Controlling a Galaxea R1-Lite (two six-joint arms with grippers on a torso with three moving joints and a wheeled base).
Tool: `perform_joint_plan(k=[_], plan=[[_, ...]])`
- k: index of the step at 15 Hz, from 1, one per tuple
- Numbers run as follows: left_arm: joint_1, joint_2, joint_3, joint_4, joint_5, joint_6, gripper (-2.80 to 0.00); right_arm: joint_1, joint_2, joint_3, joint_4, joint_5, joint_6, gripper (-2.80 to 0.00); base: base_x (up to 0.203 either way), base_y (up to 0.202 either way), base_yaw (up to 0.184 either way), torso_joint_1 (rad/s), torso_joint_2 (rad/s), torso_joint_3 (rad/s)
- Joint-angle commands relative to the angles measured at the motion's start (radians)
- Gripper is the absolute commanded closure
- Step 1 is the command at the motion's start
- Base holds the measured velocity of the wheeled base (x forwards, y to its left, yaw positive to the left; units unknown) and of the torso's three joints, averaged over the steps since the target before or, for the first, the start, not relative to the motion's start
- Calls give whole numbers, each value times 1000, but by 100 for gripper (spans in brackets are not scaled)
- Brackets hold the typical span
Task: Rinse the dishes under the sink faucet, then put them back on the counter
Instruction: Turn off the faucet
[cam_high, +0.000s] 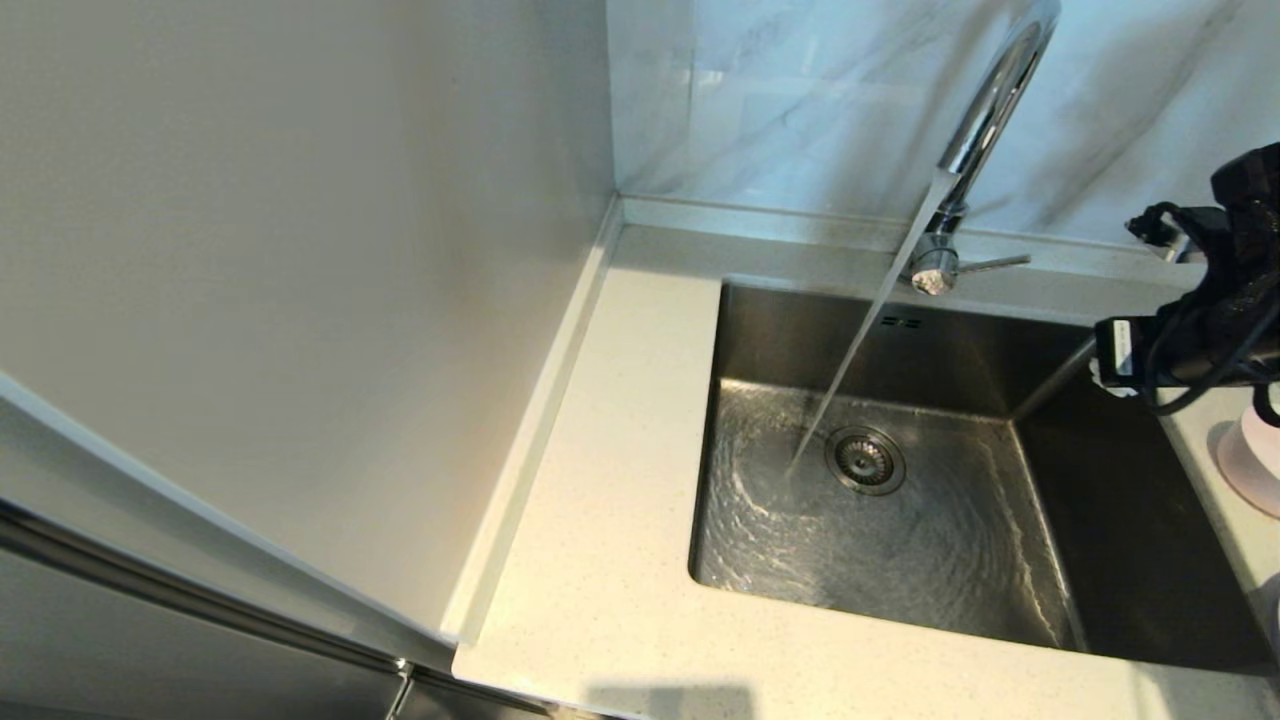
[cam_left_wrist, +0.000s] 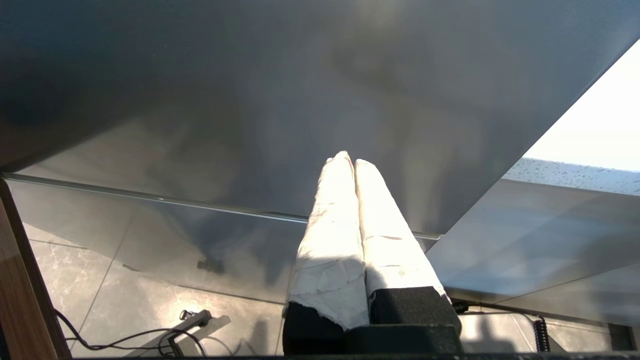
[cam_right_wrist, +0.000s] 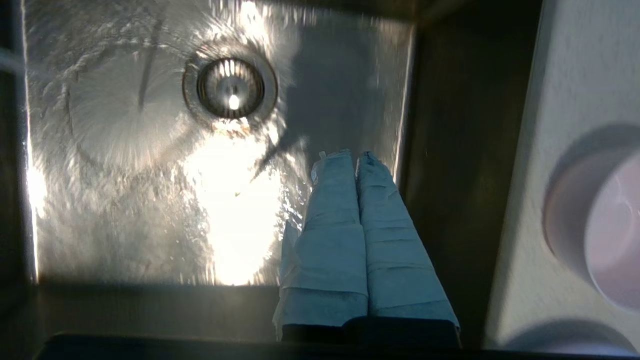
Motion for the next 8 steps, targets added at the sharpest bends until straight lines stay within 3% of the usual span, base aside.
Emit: perform_joint_plan(k=[1, 8], plan=[[0, 0, 0, 0, 1, 0, 0, 25, 83, -2, -90, -39, 24, 0, 0, 0, 0, 0, 0, 0], [0, 0, 0, 0, -1, 0, 0, 38, 239, -198, -145, -124, 50, 0, 0, 0, 0, 0, 0, 0]])
